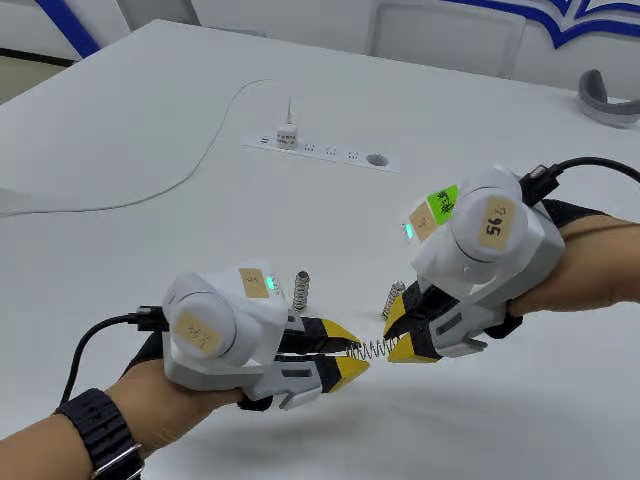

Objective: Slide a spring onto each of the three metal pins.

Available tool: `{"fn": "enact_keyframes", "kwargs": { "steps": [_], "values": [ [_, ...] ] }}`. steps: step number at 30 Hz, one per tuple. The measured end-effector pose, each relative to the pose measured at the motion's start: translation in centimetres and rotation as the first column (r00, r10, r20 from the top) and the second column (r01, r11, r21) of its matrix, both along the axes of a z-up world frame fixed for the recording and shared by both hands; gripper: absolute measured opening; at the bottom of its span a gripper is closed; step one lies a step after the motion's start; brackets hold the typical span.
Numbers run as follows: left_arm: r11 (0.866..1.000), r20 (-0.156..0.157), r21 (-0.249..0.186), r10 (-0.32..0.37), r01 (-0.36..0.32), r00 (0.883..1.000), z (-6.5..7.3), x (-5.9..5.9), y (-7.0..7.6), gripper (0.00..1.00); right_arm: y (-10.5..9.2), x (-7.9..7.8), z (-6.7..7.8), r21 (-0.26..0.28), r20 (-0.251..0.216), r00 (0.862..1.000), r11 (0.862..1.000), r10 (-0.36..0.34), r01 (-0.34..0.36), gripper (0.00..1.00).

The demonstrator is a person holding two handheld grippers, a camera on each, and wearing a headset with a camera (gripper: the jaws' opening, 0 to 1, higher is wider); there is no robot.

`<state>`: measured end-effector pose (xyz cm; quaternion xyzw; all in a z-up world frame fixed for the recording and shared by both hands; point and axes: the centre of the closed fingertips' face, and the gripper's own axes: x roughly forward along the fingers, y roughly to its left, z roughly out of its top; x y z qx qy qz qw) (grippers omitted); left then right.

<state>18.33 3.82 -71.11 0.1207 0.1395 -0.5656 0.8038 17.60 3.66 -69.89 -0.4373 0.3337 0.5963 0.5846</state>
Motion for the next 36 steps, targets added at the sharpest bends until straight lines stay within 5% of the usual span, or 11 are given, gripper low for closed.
{"fn": "enact_keyframes", "kwargs": {
  "steps": [12, 14, 17, 26, 36],
  "values": [
    [1.0, 0.0, 0.018, -0.009, 0.009, 1.0, -0.2, -0.2, -0.1, 0.11, 1.5, -0.4, 1.4, 0.015, 0.019, 1.0, 1.0, 0.022, -0.022, 0.12],
    [1.0, 0.0, -0.002, -0.018, 0.018, 1.0, 0.1, -0.4, -0.4, 0.11, 2.2, -0.6, 1.6, 0.029, 0.019, 0.999, 0.999, 0.046, -0.047, 0.03],
    [1.0, 0.008, -0.002, -0.018, 0.018, 1.0, 0.3, -0.3, -0.6, 0.11, 2.6, -0.3, 1.9, 0.038, 0.015, 0.999, 0.999, 0.036, -0.036, 0.03],
    [1.0, 0.009, 0.0, -0.018, 0.018, 1.0, 0.3, -0.2, -0.4, 0.11, 0.9, 0.4, 1.8, 0.03, -0.011, 1.0, 0.999, -0.025, 0.025, 0.19],
    [1.0, 0.018, -0.009, -0.023, 0.024, 1.0, 0.8, -0.3, -0.6, 0.11, -1.2, 0.8, -0.1, -0.01, -0.036, 0.998, 0.998, -0.06, 0.06, 0.2]
  ]
}}
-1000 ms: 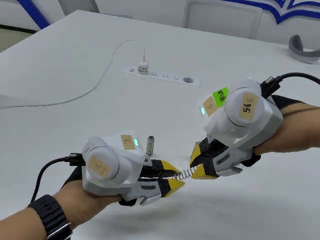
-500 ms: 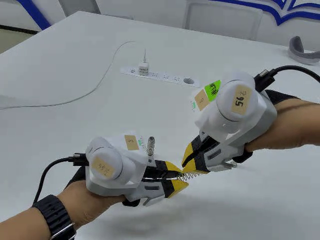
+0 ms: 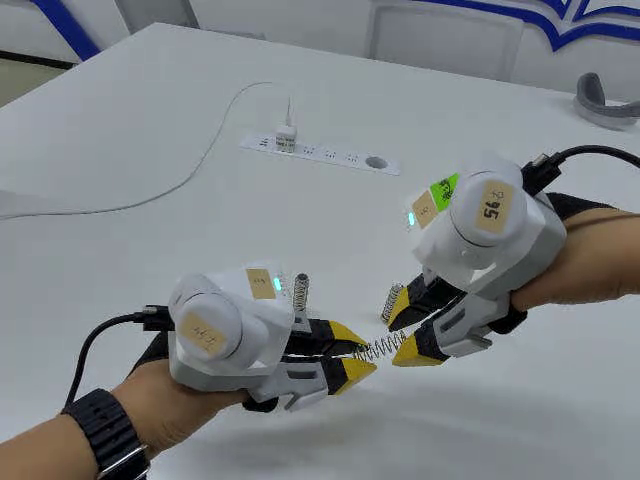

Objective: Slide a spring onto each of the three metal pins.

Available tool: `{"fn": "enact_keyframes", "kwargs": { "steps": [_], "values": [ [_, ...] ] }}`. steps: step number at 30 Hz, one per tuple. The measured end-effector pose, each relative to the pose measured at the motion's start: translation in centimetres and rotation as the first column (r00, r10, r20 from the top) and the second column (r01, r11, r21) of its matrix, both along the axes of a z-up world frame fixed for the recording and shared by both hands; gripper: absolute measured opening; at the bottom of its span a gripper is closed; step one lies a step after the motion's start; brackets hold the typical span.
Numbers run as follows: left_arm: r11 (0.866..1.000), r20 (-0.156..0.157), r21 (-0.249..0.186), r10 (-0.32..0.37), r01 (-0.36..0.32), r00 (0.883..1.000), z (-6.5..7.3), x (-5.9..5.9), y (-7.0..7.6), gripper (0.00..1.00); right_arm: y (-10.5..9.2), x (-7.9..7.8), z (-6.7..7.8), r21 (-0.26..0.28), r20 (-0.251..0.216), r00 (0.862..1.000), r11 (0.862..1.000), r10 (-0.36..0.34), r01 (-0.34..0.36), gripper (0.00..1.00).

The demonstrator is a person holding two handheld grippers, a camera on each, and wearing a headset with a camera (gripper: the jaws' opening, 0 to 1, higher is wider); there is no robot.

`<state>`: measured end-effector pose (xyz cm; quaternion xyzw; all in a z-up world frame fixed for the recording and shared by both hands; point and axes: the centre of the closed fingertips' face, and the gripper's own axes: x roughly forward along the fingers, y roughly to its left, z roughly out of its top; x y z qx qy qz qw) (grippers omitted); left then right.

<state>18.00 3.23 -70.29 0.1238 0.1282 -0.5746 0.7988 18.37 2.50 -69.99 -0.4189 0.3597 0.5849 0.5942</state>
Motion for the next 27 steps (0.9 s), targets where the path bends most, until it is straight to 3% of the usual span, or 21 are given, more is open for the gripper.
{"fn": "enact_keyframes", "kwargs": {
  "steps": [8, 18, 27],
  "values": [
    [1.0, 0.005, -0.004, 0.001, -0.001, 1.0, 0.2, 0.0, 0.0, 0.11, -0.3, 0.0, -0.4, 0.01, -0.012, 1.0, 1.0, -0.013, 0.013, 0.16],
    [1.0, 0.002, -0.001, 0.004, -0.004, 1.0, 0.0, 0.2, -0.1, 0.11, 1.1, -0.3, 1.4, 0.06, 0.0, 1.0, 0.998, -0.008, 0.008, 0.13],
    [1.0, 0.001, 0.0, 0.008, -0.008, 1.0, 0.0, 0.3, -0.1, 0.11, 2.5, -0.6, 1.8, 0.071, 0.019, 1.0, 0.997, 0.019, -0.02, 0.13]
  ]
}}
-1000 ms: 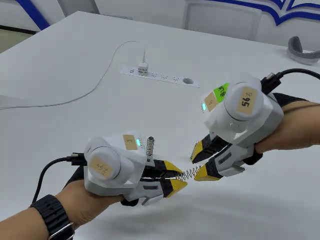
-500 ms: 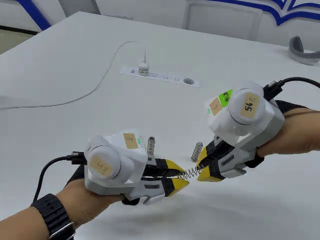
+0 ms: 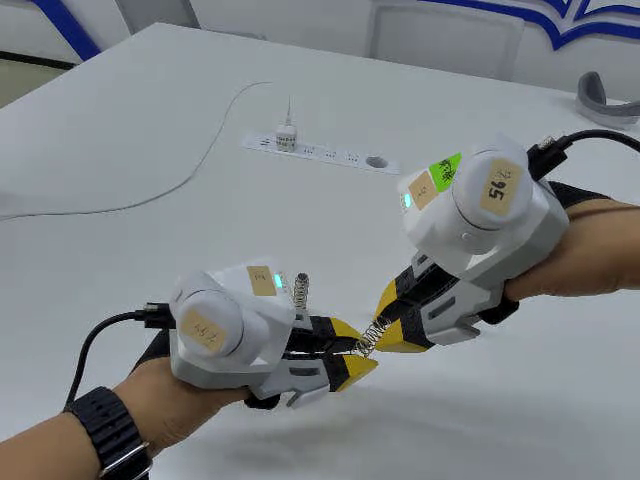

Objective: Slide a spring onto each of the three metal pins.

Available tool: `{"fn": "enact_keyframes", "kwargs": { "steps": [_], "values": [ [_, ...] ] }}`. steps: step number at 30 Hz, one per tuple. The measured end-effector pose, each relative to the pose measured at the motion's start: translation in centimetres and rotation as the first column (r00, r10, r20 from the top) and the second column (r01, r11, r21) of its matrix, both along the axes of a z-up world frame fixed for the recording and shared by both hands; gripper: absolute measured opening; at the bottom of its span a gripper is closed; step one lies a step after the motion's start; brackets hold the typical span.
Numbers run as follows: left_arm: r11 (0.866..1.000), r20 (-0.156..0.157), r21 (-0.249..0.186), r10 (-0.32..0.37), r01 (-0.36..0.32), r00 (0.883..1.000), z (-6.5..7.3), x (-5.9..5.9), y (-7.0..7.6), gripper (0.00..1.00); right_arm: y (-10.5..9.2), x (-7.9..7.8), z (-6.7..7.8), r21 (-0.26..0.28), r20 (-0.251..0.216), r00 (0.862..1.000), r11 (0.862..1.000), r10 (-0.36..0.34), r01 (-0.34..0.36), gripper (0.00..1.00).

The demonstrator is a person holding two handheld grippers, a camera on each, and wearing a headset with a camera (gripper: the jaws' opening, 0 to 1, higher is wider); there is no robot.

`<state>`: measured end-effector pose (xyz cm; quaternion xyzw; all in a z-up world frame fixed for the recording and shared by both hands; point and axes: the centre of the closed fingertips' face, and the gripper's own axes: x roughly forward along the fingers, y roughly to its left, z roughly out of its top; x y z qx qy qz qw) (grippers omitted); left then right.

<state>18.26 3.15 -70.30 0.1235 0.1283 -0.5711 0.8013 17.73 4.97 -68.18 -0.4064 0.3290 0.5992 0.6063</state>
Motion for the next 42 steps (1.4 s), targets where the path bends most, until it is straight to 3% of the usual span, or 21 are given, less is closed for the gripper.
{"fn": "enact_keyframes", "kwargs": {
  "steps": [21, 35, 42],
  "values": [
    [0.999, -0.001, -0.016, 0.029, -0.029, 1.0, 0.1, 0.5, 0.1, 0.12, 0.9, 0.0, 0.2, 0.018, -0.003, 1.0, 1.0, -0.014, 0.014, 0.12],
    [0.998, -0.026, -0.031, 0.062, -0.063, 0.998, 0.2, 0.8, 1.2, 0.26, -0.4, 0.9, 0.4, -0.003, 0.019, 0.999, 0.999, -0.043, 0.043, 0.12],
    [0.995, -0.038, -0.039, 0.089, -0.091, 0.995, 0.3, 1.2, 2.6, 0.33, -1.9, 1.5, 0.7, -0.011, 0.029, 0.997, 0.997, -0.077, 0.078, 0.12]
  ]
}}
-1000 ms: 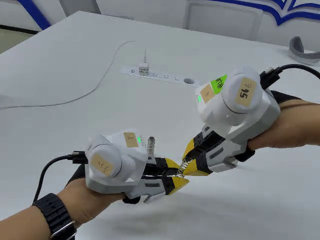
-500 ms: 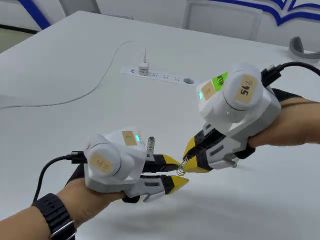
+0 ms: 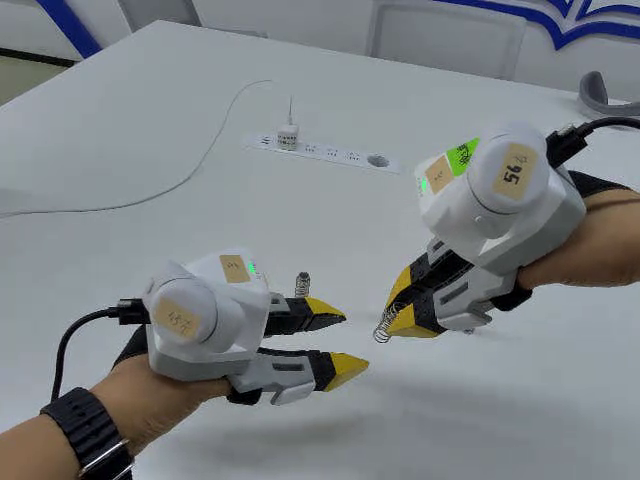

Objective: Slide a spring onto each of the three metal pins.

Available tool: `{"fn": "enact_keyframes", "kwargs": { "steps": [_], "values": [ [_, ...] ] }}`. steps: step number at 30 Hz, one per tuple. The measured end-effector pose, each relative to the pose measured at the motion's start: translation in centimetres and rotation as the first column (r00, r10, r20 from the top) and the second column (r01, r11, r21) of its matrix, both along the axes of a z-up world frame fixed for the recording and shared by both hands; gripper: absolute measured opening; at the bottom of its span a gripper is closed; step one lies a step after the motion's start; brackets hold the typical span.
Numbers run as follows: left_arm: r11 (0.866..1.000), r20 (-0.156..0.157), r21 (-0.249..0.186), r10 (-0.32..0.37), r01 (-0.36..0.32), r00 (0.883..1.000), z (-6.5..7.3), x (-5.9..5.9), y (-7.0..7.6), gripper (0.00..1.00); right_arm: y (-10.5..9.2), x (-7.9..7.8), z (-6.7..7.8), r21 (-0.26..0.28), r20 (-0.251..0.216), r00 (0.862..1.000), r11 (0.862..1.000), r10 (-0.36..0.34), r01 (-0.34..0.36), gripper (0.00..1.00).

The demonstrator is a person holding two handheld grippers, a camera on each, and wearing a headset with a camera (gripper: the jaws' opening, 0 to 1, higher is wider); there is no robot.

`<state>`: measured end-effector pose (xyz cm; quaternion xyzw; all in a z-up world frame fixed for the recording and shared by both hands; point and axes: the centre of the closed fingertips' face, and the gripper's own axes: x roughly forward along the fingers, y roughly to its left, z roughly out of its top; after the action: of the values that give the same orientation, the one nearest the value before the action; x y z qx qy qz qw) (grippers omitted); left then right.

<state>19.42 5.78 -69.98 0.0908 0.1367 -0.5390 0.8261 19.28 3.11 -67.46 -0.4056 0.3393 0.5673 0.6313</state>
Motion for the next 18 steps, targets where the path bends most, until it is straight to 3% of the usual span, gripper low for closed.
{"fn": "enact_keyframes", "kwargs": {
  "steps": [18],
  "values": [
    [0.996, -0.023, 0.004, 0.093, -0.093, 0.995, -0.6, 0.9, 3.2, 0.43, -3.5, 1.2, 0.7, -0.019, 0.017, 0.995, 0.995, -0.093, 0.094, 0.12]
  ]
}}
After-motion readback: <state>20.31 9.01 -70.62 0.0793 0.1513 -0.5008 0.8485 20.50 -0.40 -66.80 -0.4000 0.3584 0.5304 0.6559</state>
